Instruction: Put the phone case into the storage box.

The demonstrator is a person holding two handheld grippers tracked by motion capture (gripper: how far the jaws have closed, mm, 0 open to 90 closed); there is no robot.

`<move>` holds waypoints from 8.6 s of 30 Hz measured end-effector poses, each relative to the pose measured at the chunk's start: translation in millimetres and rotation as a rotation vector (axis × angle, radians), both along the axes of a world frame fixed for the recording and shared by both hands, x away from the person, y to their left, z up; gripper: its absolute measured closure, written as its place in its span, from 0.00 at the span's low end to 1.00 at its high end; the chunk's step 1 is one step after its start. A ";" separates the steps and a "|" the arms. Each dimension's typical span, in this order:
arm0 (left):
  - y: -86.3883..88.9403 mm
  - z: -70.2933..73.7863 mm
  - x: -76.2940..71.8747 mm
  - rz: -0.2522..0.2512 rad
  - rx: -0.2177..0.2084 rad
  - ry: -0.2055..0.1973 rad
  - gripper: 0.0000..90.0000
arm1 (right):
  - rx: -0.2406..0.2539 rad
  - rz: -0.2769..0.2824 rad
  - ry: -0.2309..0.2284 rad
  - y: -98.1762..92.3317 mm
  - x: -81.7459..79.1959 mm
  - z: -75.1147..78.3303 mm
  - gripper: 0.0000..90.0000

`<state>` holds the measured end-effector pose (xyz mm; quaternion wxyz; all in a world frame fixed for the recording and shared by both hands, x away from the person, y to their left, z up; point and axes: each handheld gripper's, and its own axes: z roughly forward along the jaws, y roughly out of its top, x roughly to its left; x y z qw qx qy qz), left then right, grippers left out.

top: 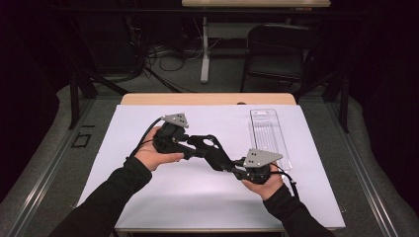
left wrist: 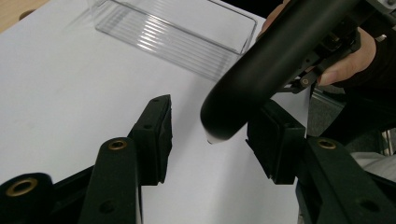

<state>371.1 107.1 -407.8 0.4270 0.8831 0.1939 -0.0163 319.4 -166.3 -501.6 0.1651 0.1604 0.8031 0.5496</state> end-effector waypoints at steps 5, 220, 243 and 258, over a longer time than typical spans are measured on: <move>-1.5 -2.1 -0.1 -0.009 0.008 -0.023 0.58 | -0.001 0.003 0.003 1.1 -0.5 -1.2 0.96; 12.5 -17.3 3.9 0.072 0.034 0.140 0.90 | -0.056 -0.071 0.135 -1.7 2.4 -3.5 0.55; 7.4 -15.5 -4.6 0.076 0.111 0.134 0.90 | -0.057 -0.181 0.176 9.6 -5.5 13.7 0.17; 2.4 -16.7 -8.5 0.088 0.153 0.113 0.90 | -0.053 -0.161 0.179 16.2 -7.1 29.6 0.18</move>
